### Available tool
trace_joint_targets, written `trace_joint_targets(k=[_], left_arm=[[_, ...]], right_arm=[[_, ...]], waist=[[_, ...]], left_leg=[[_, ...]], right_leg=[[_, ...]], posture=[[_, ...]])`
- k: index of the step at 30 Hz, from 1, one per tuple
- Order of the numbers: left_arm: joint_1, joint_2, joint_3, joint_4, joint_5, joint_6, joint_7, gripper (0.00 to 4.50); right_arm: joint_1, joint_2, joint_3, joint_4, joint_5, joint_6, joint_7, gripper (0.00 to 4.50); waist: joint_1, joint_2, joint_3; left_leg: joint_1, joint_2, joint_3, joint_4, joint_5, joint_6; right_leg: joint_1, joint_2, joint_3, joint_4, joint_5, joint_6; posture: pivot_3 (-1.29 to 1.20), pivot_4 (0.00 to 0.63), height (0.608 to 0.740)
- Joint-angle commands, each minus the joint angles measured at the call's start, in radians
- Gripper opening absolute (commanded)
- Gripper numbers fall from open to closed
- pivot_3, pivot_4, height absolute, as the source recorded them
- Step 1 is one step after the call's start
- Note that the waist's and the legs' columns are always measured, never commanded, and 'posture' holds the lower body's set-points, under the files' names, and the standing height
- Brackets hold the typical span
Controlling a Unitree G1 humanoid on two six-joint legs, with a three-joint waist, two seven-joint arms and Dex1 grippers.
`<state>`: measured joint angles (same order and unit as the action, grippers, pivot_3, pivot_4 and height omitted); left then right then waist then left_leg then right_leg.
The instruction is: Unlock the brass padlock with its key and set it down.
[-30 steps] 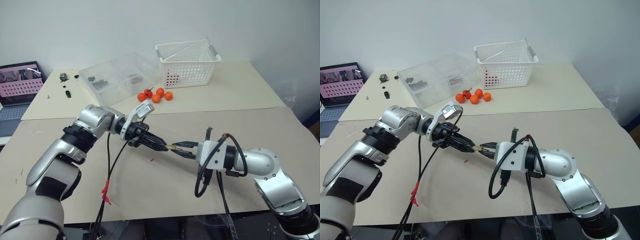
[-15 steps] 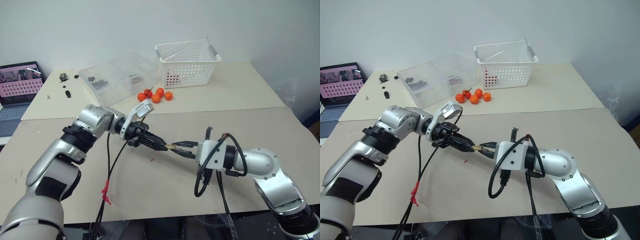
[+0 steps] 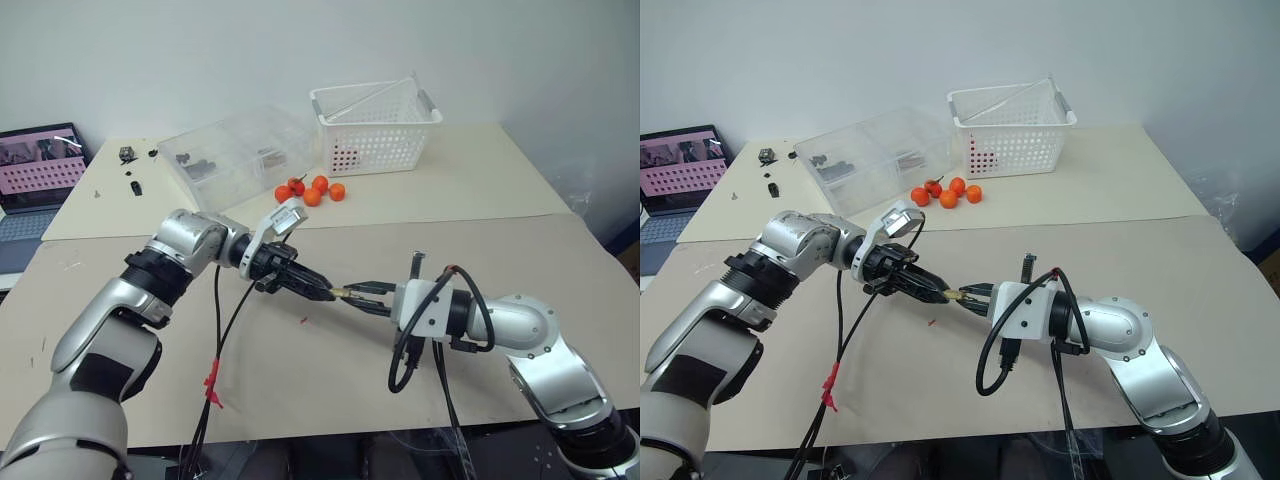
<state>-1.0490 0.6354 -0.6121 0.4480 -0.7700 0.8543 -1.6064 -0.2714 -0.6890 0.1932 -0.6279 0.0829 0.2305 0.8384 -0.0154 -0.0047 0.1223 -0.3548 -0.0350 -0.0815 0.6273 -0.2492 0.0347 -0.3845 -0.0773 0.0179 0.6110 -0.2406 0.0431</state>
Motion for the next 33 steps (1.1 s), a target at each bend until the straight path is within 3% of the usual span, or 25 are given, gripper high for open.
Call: trace_joint_targets(k=[1, 2, 13, 21, 25, 30, 33], left_arm=[[-0.004, 0.003, 0.001, -0.022, -0.01, -0.001, -0.008, 2.72], [-0.004, 0.007, 0.001, -0.023, -0.012, 0.0, -0.008, 3.01], [-0.031, 0.081, 0.073, 0.006, -0.016, 0.006, -0.008, 3.01], [-0.092, 0.045, 0.236, 0.117, 0.05, 0.042, -0.001, 3.01], [-0.05, -0.011, 0.292, 0.104, 0.106, -0.002, 0.045, 1.93], [-0.005, -0.051, 0.301, 0.072, 0.156, -0.011, 0.033, 0.04], [0.006, -0.066, 0.307, 0.06, 0.177, -0.011, 0.026, 0.04]], right_arm=[[-0.034, 0.009, -0.033, -0.041, 0.015, 0.0, -0.017, 0.02], [-0.035, 0.01, -0.033, -0.039, 0.015, 0.001, -0.017, 0.02], [-0.029, 0.005, -0.035, -0.016, 0.014, -0.008, -0.013, 0.02], [-0.022, 0.002, -0.039, 0.003, 0.01, -0.021, -0.013, 0.02], [-0.039, 0.002, -0.043, 0.017, 0.012, -0.023, -0.01, 0.02], [-0.058, -0.003, -0.049, 0.037, 0.008, -0.033, -0.007, 0.02], [-0.063, -0.011, -0.061, 0.039, 0.009, -0.032, -0.005, 0.02]], waist=[[0.0, 0.0, 0.0], [0.0, 0.0, 0.0], [-0.003, 0.0, 0.0], [0.001, 0.0, 0.0], [0.002, 0.0, 0.0], [-0.004, 0.0, 0.0], [-0.002, 0.0, 0.0]], left_leg=[[0.0, 0.0, 0.0, 0.0, 0.0, 0.0], [0.0, 0.0, 0.0, 0.0, 0.0, 0.0], [0.0, 0.0, 0.0, 0.0, 0.0, 0.0], [0.0, 0.0, 0.0, 0.0, 0.0, 0.0], [0.0, 0.0, 0.0, 0.0, 0.0, 0.0], [0.0, 0.0, 0.0, 0.0, 0.0, 0.0], [0.0, 0.001, 0.0, 0.0, 0.0, 0.0]], right_leg=[[0.0, 0.0, 0.0, 0.0, 0.0, 0.0], [0.0, 0.0, 0.0, 0.0, 0.0, 0.0], [0.0, 0.0, 0.0, 0.0, 0.0, 0.0], [0.0, 0.0, -0.001, 0.0, 0.0, 0.0], [0.0, 0.0, -0.001, 0.0, 0.0, 0.0], [-0.001, 0.0, 0.0, 0.001, 0.0, -0.001], [-0.001, 0.001, 0.0, 0.001, 0.0, -0.001]], posture=[[0.0, 0.15, 0.74], [0.0, 0.15, 0.74], [0.0, 0.15, 0.74], [0.0, 0.15, 0.74], [0.0, 0.15, 0.74], [0.0, 0.15, 0.74], [0.0, 0.15, 0.74]])
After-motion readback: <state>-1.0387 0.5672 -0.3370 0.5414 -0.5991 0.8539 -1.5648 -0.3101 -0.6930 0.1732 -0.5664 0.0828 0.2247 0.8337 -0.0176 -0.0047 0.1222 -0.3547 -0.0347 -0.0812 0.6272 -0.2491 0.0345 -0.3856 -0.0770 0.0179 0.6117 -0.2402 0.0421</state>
